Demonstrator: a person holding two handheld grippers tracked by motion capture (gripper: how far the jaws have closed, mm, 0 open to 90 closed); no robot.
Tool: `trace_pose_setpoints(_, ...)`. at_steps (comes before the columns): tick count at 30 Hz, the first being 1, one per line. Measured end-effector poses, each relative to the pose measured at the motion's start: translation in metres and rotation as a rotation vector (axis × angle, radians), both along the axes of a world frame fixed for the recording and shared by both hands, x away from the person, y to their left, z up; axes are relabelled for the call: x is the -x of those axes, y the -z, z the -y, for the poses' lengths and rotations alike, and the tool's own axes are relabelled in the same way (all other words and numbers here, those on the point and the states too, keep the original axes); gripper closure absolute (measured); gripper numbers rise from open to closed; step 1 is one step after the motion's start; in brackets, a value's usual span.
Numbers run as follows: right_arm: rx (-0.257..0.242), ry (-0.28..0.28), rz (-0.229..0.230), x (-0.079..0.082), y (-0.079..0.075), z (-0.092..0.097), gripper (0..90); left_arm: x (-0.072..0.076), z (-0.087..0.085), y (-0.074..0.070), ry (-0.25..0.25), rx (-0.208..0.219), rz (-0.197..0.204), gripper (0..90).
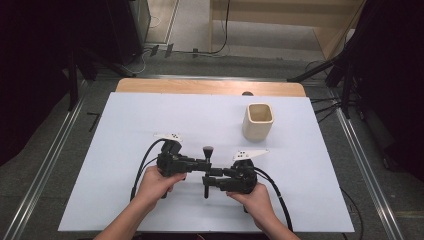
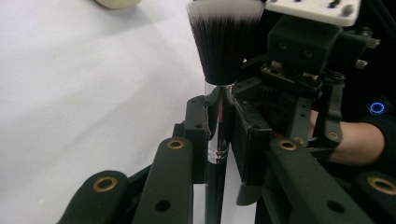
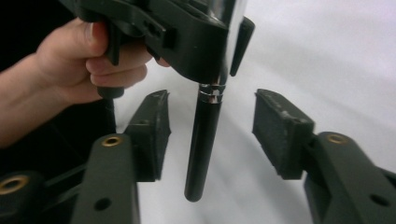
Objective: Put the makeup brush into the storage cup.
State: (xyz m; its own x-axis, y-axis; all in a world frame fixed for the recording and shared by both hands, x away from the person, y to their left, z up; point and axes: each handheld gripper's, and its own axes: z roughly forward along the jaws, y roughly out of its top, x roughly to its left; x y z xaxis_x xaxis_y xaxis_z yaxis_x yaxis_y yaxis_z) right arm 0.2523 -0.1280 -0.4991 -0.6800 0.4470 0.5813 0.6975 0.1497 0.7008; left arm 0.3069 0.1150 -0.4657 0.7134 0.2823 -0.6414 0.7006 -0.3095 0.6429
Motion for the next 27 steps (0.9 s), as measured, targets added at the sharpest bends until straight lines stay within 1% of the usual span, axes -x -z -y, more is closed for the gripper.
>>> trace_pose_setpoints(3,-0.013,0.013,-0.003,0.0001,0.0002,0.0005,56.3,0.0004,0.0003,0.0000,0.000,0.006,0.002,77.8)
trace_pose_setpoints(7,-0.031,0.023,-0.002,0.0006,-0.0012,0.0006,62.4,0.0002,0.0005,0.0004,-0.007,0.022,-0.010,77.9)
trace_pose_setpoints(16,-0.041,0.029,-0.011,0.0011,-0.0011,-0.0010,73.9,0.0012,0.0024,0.0008,-0.016,0.034,-0.014,77.8)
trace_pose_setpoints(17,-0.041,0.028,-0.011,0.0009,-0.0010,-0.0010,75.0,0.0014,0.0025,0.0009,-0.018,0.033,-0.009,77.8)
trace_pose_setpoints(21,-0.039,0.026,-0.017,0.0003,-0.0009,-0.0008,78.5,0.0018,0.0030,0.0010,-0.015,0.031,-0.002,77.7)
trace_pose_setpoints(27,-0.037,0.026,-0.028,-0.0008,-0.0013,0.0000,79.5,0.0020,0.0027,0.0008,-0.016,0.029,0.007,77.4)
